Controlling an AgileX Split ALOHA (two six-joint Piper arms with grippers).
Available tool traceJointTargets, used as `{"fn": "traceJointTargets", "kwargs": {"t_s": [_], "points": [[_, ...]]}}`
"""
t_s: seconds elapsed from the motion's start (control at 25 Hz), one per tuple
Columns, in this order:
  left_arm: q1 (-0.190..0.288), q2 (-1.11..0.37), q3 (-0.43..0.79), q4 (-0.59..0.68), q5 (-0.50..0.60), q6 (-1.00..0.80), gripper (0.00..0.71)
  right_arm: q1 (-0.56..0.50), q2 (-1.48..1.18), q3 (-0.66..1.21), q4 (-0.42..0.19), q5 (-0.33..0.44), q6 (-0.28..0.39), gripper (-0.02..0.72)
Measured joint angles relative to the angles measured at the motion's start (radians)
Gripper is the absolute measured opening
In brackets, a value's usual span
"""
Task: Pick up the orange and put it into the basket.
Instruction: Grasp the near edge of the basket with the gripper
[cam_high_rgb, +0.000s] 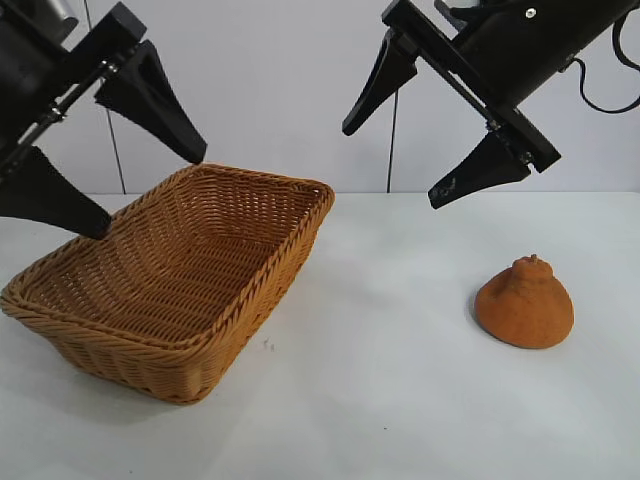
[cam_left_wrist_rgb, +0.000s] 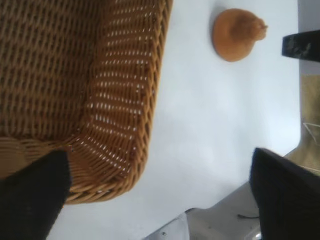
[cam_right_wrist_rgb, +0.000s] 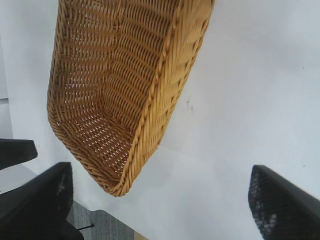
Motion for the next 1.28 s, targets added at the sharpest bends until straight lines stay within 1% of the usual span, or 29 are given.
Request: {"fn": "traceJointTargets", "kwargs": {"t_s": [0.12,0.24,0.44,0.64,0.76,0.96,1.0,1.24,1.28], "points": [[-0.035,-0.016,0.054,0.043,-0.026,-0.193,0.693,0.000,0.000,0.000,0.000,-0.004,0.000,0.652],[-0.070,-0.015,0.088,0.100,-0.089,-0.377,0.693,0.000,0.000,0.000,0.000,-0.008,0.000,0.652],[-0.077,-0.015,0.098,0.232,-0.173,-0.672,0.693,0.000,0.000,0.000,0.000,-0.009,0.000,0.652],[-0.077,-0.010,0.098,0.316,-0.185,-0.858,0.693,0.000,0.000,0.000,0.000,-0.009,0.000,0.652],[-0.077,0.035,0.098,0.331,-0.184,-0.912,0.693,0.000,0.000,0.000,0.000,-0.012,0.000,0.652],[-0.082,0.143,0.098,0.325,-0.196,-0.939,0.693,0.000,0.000,0.000,0.000,-0.016,0.000,0.652],[-0.082,0.143,0.098,0.325,-0.196,-0.939,0.693,0.000,0.000,0.000,0.001,-0.016,0.000,0.652],[-0.132,0.248,0.098,0.319,-0.294,-0.943,0.693,0.000,0.000,0.000,0.001,-0.017,0.000,0.652],[-0.141,0.298,0.098,0.317,-0.332,-0.947,0.693,0.000,0.000,0.000,0.001,-0.017,0.000,0.652]]}}
